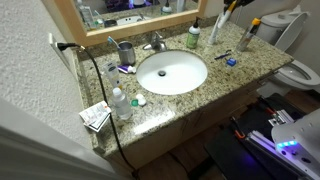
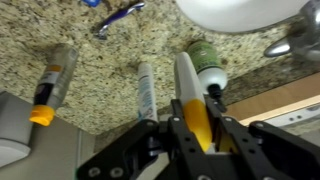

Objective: Move the white bottle from the left of the sink to the right of the sink

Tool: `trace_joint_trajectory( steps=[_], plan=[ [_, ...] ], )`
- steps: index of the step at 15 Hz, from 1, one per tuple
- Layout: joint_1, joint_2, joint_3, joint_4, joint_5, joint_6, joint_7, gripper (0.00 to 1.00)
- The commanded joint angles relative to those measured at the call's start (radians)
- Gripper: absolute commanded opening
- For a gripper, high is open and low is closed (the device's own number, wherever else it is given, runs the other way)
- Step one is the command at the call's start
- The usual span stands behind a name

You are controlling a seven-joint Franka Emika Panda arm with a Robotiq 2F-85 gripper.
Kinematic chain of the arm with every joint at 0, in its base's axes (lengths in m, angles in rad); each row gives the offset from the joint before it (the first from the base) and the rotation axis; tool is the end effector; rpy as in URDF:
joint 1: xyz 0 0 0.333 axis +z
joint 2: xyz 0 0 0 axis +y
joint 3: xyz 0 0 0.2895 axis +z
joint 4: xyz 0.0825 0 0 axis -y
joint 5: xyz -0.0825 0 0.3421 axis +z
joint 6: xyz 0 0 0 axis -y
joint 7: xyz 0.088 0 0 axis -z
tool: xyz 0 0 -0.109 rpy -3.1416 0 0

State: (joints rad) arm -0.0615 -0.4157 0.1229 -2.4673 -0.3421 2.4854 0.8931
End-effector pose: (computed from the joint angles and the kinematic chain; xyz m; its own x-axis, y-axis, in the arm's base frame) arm 0.4250 0.0302 0.4826 0.7046 -0.5081 0.4953 -0.5517 -0.8313 -0.0680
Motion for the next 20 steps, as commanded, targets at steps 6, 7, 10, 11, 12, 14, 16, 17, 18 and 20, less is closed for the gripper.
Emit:
trace_joint_trajectory(
  steps=[6,7,10,11,12,14,16,17,18,20],
  plan=[
    [-0.204,0.042,-0.069,-0.020,-0.048,0.009,0.036,0.26],
    [-0.198,0.040,-0.065,-0.020,-0.047,0.009,0.037,0.06],
    [-0.238,0.080,-0.048,-0.056,-0.111,-0.006,0.108,0.06],
    [-0.241,0.098,-0.055,-0.068,-0.116,0.011,0.135,0.06],
    [-0.243,0.120,-0.058,-0.077,-0.124,0.038,0.176,0.06],
    [-0.250,0.172,-0.060,-0.066,-0.140,0.094,0.282,0.06],
    [-0.255,0.221,-0.062,-0.040,-0.170,0.157,0.395,0.06],
    [-0.253,0.240,-0.064,-0.019,-0.175,0.173,0.454,0.06],
    [-0.241,0.234,-0.066,-0.011,-0.175,0.187,0.492,0.06],
    [-0.216,0.216,-0.086,-0.034,-0.159,0.163,0.454,0.26]
  ],
)
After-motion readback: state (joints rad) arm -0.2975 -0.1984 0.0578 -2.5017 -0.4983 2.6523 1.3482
